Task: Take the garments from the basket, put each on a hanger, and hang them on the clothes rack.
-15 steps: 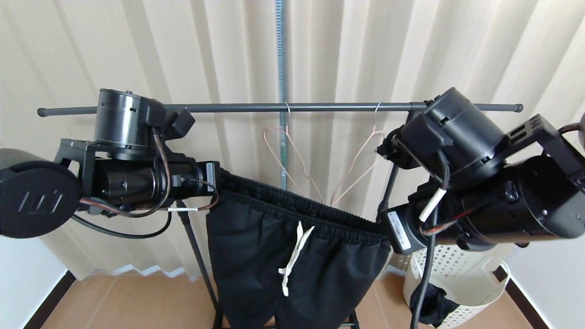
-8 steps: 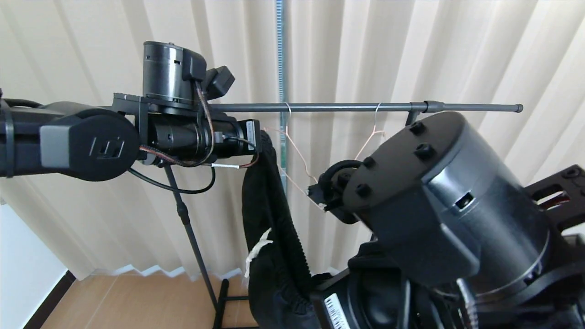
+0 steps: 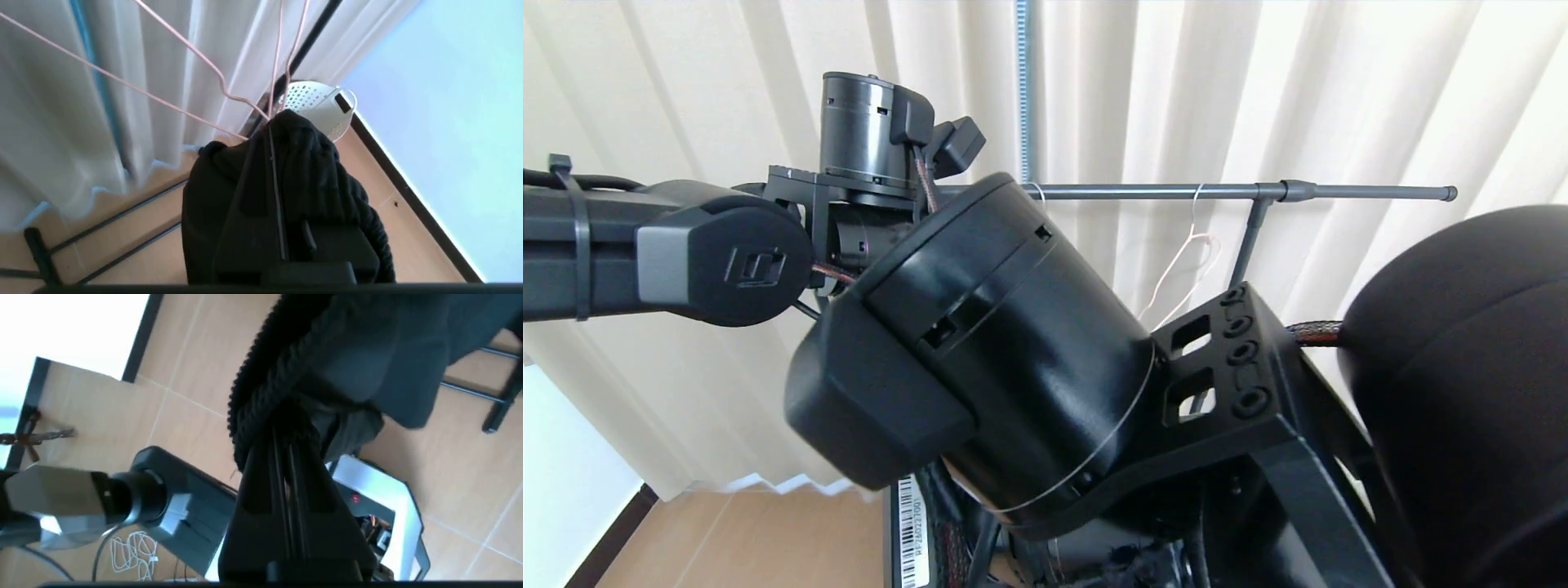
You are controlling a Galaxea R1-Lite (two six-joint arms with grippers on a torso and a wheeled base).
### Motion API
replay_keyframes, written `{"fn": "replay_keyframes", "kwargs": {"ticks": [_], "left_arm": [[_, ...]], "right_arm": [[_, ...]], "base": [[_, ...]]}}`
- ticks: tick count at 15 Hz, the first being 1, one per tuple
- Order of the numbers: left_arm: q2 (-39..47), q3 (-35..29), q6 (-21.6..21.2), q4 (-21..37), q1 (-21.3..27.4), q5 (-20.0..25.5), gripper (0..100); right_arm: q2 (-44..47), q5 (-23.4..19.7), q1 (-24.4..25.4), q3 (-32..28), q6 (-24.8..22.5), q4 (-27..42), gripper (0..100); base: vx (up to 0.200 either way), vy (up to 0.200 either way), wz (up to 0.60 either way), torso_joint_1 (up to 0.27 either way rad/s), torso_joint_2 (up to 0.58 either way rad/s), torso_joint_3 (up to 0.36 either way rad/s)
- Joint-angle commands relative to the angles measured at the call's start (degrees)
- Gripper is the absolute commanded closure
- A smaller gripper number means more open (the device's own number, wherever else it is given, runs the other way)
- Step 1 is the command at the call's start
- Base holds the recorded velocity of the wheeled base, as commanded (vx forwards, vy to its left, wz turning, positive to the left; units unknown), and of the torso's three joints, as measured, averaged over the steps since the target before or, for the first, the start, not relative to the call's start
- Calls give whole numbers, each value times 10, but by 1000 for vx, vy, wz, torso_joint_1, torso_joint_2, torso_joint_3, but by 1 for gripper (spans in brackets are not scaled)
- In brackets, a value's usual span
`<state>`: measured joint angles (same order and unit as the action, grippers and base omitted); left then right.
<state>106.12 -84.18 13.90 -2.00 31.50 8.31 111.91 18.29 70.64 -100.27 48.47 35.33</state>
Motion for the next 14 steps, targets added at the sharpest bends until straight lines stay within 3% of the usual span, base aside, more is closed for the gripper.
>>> {"fn": "replay_keyframes", "kwargs": {"ticks": [1,3,5,7,9,10,11,13,14], "left_arm": [[-8,2,1,3,-17,0,100],[-17,2,-3,19,-37,-1,100],[-54,4,-32,74,-77,-3,100],[-97,23,-61,127,-108,-3,100],[-135,69,-114,150,-118,-7,100],[-182,142,-165,159,-117,-13,100],[-207,194,-188,161,-112,-19,100],[-234,266,-198,161,-65,-38,100],[-241,304,-193,161,-14,-68,100]], "right_arm": [[-29,2,-24,39,-2,1,100],[-67,3,-46,76,-14,11,100],[-100,10,-118,103,-45,67,100],[-94,46,-192,96,-71,73,100],[-83,57,-238,65,-103,55,100],[-61,58,-267,9,-119,47,100],[-39,58,-276,-35,-123,47,100],[-2,57,-279,-104,-126,47,100],[29,58,-277,-143,-128,42,100]], "base": [[0,0,0,0,0,0],[0,0,0,0,0,0],[0,0,0,0,0,0],[0,0,0,0,0,0],[0,0,0,0,0,0],[0,0,0,0,0,0],[0,0,0,0,0,0],[0,0,0,0,0,0],[0,0,0,0,0,0]]}}
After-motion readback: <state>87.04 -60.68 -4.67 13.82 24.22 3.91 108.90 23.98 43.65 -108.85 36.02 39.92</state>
